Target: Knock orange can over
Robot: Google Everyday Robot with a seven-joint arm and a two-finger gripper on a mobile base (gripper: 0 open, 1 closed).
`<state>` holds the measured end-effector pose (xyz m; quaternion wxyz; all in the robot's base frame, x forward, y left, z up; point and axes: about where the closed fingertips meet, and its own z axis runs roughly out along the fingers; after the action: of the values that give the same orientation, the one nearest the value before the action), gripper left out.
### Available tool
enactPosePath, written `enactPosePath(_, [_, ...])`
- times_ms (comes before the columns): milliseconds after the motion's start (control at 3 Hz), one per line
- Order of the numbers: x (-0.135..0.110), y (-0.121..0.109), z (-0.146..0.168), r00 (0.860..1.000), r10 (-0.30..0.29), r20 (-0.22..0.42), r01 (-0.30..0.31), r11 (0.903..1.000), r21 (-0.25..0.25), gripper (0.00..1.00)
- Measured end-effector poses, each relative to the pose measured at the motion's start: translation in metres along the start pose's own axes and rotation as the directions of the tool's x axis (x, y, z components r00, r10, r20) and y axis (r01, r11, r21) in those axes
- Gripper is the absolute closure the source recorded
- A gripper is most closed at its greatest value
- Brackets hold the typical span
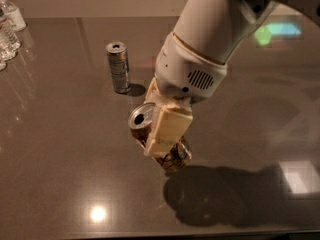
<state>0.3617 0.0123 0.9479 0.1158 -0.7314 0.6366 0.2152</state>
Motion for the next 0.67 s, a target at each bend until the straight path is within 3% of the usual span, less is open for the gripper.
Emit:
enactPosePath(333, [0.024, -0.007, -0.003, 0.991, 0.04, -0.124, -0.041, 0.9992, 0.0, 1.0])
enactPosePath(667, [0.04, -0.015, -0.003, 0.977, 0.064, -0.205, -0.061, 0.9979, 0.02, 1.0])
